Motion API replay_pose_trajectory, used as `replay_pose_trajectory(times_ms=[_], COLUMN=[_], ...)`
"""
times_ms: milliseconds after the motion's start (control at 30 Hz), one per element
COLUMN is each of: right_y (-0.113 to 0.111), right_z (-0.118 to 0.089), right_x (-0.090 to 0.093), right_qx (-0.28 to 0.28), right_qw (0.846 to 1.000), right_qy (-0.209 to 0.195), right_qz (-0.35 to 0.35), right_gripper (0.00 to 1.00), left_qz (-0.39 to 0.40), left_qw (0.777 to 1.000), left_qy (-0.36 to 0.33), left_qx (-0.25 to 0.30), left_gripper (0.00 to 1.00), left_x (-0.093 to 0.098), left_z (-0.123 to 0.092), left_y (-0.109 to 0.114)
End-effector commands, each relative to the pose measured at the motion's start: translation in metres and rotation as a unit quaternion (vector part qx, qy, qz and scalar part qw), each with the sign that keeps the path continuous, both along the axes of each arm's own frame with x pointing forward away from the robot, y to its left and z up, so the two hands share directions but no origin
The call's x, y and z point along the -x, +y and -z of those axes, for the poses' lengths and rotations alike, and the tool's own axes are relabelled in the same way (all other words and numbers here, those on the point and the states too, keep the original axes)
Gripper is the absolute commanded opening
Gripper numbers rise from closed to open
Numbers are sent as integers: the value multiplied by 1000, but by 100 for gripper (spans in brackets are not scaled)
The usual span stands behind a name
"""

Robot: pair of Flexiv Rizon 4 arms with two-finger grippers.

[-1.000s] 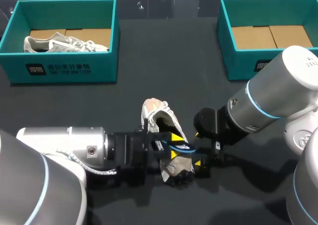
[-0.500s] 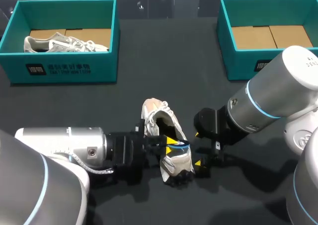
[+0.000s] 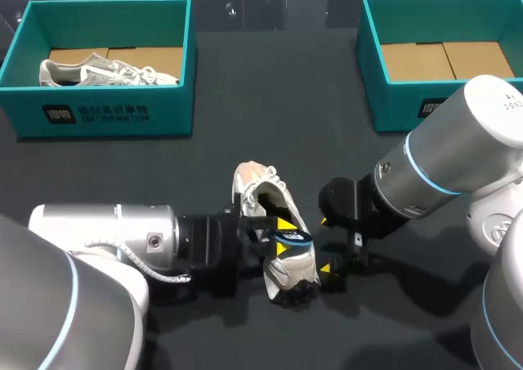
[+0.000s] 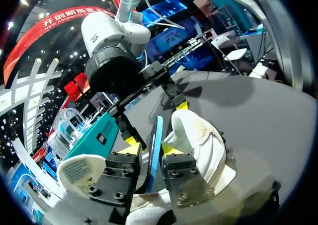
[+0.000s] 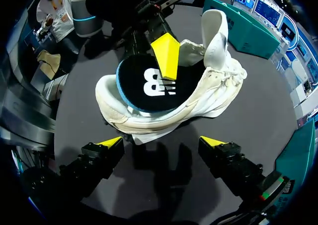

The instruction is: Take the shoe out of the shoebox, open the shoe tongue, remove and reinsert the insole, then place the shoe into the shoebox

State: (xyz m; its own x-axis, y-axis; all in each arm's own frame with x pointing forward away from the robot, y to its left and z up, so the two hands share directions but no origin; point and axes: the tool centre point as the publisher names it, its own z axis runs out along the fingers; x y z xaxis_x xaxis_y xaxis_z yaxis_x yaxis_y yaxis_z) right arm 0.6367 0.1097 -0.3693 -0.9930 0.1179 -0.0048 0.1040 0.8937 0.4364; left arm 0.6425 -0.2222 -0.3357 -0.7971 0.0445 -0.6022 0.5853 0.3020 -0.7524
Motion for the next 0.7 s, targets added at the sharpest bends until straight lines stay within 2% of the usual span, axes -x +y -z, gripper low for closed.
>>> replay_pose_trajectory(times_ms=[33,200,267,333,367,700], right_y=[-1,-1,-1,-1,-1,-1], right_z=[0,0,0,0,0,0], right_x=[1,1,1,1,1,1], right_qx=[0,0,0,0,0,0], right_qw=[1000,1000,1000,1000,1000,1000], right_qy=[-1,-1,-1,-1,-1,-1], right_qz=[0,0,0,0,0,0], right_gripper=[100,100,100,100,100,100], left_qz=[13,32,36,41,42,15], left_qw=[1000,999,999,999,999,999], left_qy=[5,1,0,-2,-2,-16], left_qx=[6,11,10,6,2,-32], left_gripper=[38,38,33,15,0,0], left_x=[6,14,16,17,16,-4], left_z=[-9,-15,-13,-10,-8,15], left_y=[6,-2,-6,-10,-11,-10])
